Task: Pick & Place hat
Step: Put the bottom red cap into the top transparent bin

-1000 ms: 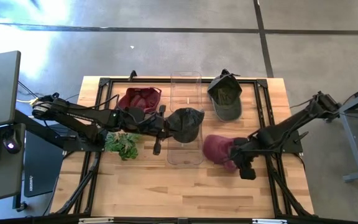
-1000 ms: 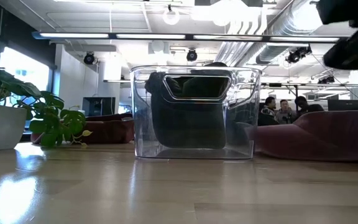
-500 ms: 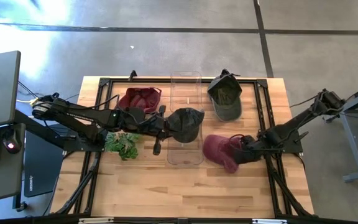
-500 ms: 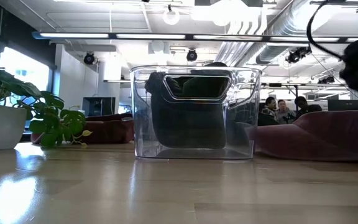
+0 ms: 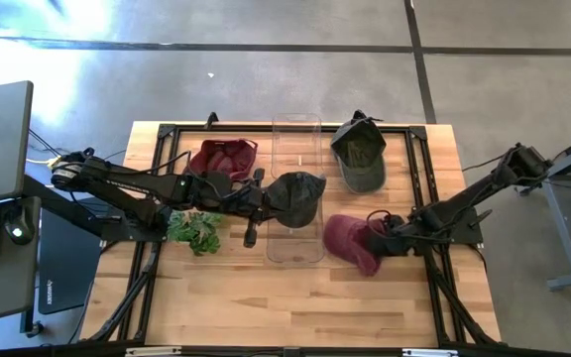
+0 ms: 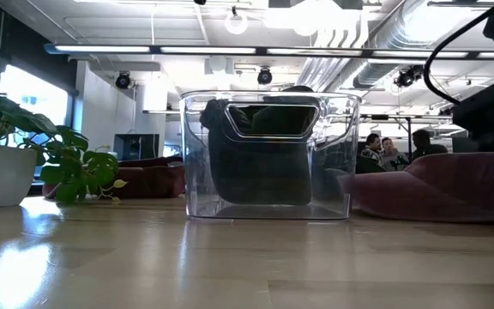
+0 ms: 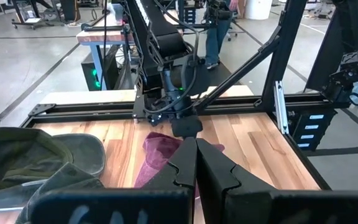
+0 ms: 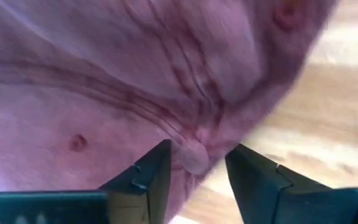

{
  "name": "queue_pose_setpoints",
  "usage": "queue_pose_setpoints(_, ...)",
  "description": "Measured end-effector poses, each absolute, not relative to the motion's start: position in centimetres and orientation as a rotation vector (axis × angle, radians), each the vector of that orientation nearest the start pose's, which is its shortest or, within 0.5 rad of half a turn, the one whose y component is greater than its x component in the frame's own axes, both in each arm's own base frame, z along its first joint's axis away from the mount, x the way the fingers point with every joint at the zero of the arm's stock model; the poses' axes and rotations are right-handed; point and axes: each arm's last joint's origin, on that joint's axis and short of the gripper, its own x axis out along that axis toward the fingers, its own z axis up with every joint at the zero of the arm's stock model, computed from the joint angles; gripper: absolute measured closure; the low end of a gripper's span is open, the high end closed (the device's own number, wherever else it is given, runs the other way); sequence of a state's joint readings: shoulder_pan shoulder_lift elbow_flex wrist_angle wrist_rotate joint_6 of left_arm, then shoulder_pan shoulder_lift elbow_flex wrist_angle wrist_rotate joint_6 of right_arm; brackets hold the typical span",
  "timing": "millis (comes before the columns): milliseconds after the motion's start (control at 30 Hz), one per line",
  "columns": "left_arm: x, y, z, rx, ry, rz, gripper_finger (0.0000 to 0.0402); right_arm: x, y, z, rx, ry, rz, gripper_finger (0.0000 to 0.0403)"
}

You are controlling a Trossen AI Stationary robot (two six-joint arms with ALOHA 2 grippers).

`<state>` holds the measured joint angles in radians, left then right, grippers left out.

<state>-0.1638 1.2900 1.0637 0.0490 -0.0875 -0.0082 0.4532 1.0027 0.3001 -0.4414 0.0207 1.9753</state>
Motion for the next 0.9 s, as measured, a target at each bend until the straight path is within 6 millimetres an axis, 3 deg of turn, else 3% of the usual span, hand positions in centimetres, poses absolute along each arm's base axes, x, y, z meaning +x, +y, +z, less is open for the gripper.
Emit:
queue_pose_setpoints(333,29.1,-4.5,34.4,0.014,0.175,-0.075,0.0401,13.2,6.1,12.3,1.350,0.986,-0.786,0.0377)
queue_pose_setpoints(433,29.1,-4.5,34.4,0.013,0.175,-0.075,0.0401,13.4,6.2,13.3,1.309,0.998,-0.715,0.0379)
queue_pose_setpoints(500,29.1,-4.5,34.4,0.013,0.174,-0.074,0.0401,13.7,6.4,15.2,1.296,1.011,-0.641,0.0374)
queue_pose_setpoints(667,29.1,-4.5,34.4,0.008,0.170,-0.074,0.0401,13.7,6.6,22.0,1.169,1.042,-0.435,0.0377)
queue_pose_setpoints(900,29.1,-4.6,34.4,-0.018,0.172,-0.079,0.0401,13.1,6.3,32.6,0.920,0.862,-0.046,0.0370)
